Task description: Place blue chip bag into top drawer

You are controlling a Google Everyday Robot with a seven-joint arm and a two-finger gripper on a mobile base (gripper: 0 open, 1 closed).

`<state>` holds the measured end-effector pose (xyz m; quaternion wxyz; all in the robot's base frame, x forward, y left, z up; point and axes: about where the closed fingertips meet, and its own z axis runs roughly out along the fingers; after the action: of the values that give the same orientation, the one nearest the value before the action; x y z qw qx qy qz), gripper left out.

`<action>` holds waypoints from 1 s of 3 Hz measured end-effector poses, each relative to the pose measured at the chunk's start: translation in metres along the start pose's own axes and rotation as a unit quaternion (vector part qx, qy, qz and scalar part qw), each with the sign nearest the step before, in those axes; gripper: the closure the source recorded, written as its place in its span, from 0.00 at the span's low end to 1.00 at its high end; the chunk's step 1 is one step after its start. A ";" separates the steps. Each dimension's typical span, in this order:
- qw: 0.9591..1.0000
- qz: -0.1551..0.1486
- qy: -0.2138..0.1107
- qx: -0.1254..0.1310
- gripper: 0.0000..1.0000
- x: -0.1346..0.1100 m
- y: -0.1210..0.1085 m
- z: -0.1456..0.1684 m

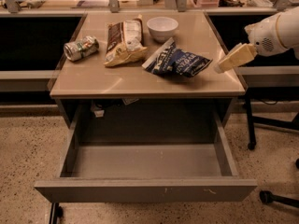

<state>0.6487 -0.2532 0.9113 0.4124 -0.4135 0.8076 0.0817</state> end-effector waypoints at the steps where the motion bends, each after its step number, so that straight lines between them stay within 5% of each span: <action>1: 0.998 0.006 -0.061 -0.002 0.00 -0.033 -0.014 0.028; 3: 0.989 0.043 -0.122 -0.067 0.00 -0.060 -0.009 0.069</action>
Offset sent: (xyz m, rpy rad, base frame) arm 0.0858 0.0655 0.0134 0.2776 -0.1123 0.0868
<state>0.7159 -0.1904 0.9128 0.4754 -0.3920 0.7610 0.2032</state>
